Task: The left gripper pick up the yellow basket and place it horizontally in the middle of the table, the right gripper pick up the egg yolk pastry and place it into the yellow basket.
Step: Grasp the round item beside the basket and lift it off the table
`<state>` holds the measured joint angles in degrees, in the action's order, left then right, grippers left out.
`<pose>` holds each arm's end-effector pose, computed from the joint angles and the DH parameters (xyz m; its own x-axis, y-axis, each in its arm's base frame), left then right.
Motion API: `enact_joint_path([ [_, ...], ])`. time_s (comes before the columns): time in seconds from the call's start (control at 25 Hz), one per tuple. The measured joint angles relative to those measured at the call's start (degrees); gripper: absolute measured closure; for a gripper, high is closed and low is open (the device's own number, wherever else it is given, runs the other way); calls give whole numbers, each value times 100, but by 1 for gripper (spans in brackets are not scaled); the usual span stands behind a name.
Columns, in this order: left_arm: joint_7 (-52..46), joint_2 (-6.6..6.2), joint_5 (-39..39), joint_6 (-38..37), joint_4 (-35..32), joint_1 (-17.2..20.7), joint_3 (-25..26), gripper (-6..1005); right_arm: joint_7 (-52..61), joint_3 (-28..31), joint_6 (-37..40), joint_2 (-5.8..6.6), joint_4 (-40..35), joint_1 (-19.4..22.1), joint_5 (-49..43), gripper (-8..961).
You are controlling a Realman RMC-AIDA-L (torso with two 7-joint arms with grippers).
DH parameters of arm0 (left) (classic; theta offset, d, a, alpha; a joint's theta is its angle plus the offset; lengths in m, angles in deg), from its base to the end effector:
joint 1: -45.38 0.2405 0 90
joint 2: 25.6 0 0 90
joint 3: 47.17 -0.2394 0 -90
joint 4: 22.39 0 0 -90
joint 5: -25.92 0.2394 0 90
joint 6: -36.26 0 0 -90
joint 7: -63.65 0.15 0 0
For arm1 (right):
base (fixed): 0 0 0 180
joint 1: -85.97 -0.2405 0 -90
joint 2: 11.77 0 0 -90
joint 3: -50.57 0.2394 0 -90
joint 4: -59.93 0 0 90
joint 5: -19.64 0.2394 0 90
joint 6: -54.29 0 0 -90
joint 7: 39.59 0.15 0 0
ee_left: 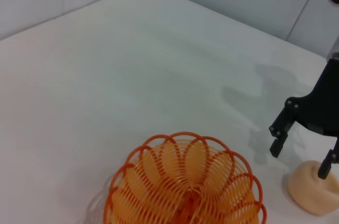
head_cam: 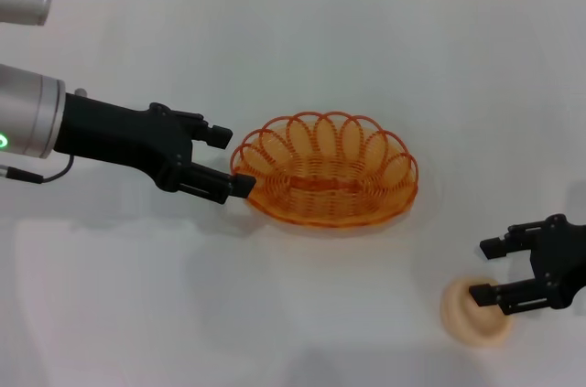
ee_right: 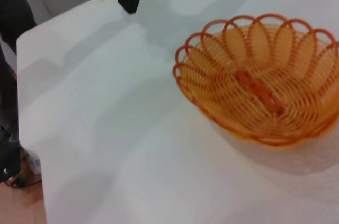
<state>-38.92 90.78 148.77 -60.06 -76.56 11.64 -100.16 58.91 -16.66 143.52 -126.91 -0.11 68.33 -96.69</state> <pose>-0.2161 0.3631 0.0293 0.8822 0.4306 0.1906 0.4435 -0.8958 -0.0287 0.2727 0.3115 0.0125 0.8839 -0.4490 -0.1307 -0.4613 -0.8830 -0.0863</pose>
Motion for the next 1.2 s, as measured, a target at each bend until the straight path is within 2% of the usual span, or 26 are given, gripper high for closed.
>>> enact_joint_path([
  [0.56, 0, 17, -53, 1, -16, 14, 9, 137, -7, -105, -2, 0, 10, -19, -103, 416],
  [0.8, 0, 17, -61, 19, -16, 17, 10, 141, 17, -124, 90, 0, 9, -29, -110, 613],
  [0.92, 0, 17, -67, 26, -16, 18, 17, 143, 27, -126, 125, 0, 6, -29, -110, 812],
  [1.2, 0, 17, -117, 26, -19, 39, 17, 147, 40, -138, 142, 1, -8, -29, -110, 880],
])
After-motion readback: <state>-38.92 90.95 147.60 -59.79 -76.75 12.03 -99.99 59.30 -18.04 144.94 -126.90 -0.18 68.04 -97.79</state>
